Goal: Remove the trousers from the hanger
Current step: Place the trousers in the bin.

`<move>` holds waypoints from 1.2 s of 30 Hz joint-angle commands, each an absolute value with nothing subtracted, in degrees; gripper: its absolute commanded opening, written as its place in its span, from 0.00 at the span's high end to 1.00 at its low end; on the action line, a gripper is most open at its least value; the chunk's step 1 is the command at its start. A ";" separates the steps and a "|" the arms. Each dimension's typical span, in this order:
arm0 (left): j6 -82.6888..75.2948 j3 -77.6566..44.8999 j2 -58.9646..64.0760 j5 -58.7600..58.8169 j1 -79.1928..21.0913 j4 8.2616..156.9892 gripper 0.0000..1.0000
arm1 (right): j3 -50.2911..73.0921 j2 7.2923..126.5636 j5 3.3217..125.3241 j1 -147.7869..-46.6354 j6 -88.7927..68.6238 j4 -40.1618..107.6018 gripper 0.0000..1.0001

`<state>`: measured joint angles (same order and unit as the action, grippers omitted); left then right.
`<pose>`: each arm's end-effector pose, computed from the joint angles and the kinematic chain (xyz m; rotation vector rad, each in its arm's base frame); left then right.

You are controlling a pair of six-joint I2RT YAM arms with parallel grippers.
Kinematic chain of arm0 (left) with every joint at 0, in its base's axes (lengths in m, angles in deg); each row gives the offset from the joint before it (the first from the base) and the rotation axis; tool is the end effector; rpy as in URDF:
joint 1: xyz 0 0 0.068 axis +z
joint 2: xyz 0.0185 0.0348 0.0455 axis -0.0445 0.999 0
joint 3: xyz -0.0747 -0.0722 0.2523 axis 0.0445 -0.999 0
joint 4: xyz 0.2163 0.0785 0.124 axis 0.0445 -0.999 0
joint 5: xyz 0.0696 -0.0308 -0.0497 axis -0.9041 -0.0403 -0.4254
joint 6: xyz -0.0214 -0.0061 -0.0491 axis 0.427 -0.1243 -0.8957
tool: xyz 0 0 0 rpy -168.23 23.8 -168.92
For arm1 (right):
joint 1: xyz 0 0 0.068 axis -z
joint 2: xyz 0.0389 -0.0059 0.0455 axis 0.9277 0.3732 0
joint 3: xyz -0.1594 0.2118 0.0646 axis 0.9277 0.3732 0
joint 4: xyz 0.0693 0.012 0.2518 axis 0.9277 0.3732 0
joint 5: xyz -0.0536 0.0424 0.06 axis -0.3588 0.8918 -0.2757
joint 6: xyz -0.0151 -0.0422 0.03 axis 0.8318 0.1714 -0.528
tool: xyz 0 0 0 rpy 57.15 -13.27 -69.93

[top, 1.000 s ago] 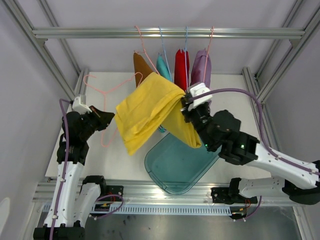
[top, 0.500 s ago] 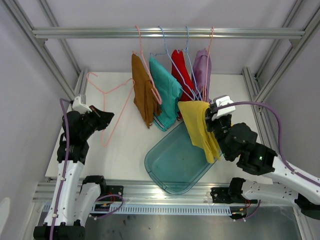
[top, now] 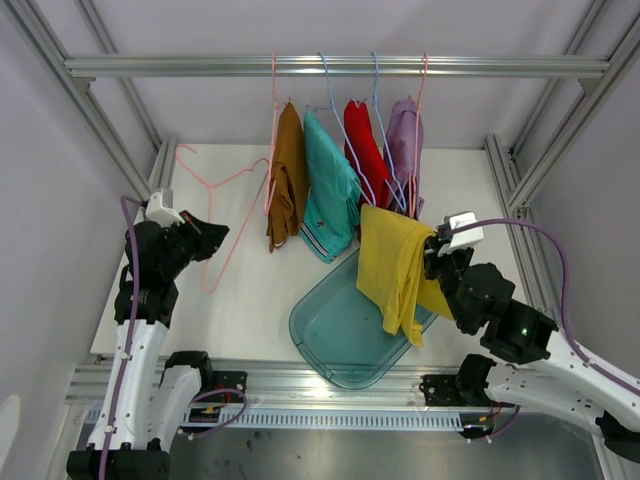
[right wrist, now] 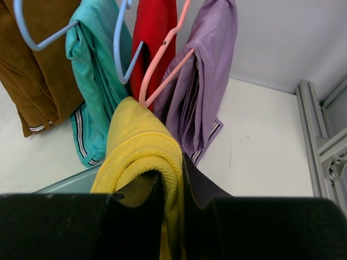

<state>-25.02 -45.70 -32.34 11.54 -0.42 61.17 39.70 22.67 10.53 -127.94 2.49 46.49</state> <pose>0.1647 -0.0059 0.3235 -0.3369 1.8779 -0.6893 0.0912 0.1057 0.3706 -0.2993 1.5777 0.0792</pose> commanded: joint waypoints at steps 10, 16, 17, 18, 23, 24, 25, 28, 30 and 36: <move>-24.11 -44.69 -32.68 13.65 0.26 64.17 0.99 | 35.36 20.56 9.56 -124.69 1.30 41.04 1.00; -24.11 -44.69 -32.51 14.09 0.26 64.35 0.99 | 35.00 23.55 20.08 -124.69 -1.23 41.21 1.00; -24.11 -44.78 -32.68 14.09 0.26 64.44 0.99 | 35.70 23.90 22.03 -124.77 -1.86 40.86 1.00; -24.20 -44.69 -32.68 14.09 0.26 64.44 1.00 | 37.45 24.86 23.71 -124.86 -2.65 39.81 1.00; -24.20 -44.69 -32.51 14.27 0.26 64.53 0.99 | 42.47 28.64 29.52 -128.46 -6.08 34.98 1.00; -24.28 -44.78 -32.51 14.35 0.26 64.44 1.00 | 43.26 29.26 29.52 -129.51 -6.17 34.19 1.00; -24.20 -44.60 -32.51 14.36 0.26 64.44 0.99 | 44.66 30.66 28.91 -130.65 -6.34 33.83 1.00; -24.20 -44.69 -32.60 14.18 0.26 64.52 1.00 | 46.42 32.68 28.64 -134.26 -7.83 30.67 1.00; -24.20 -44.69 -32.60 14.18 0.35 64.53 0.99 | 47.48 33.22 29.17 -136.19 -9.50 29.17 1.00; -24.20 -44.78 -32.60 14.27 0.26 64.53 0.99 | 50.82 35.50 28.21 -140.33 -12.67 28.29 1.00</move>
<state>-25.04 -45.72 -32.34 13.02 -0.38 62.00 50.00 34.99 29.63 -138.89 -8.96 33.11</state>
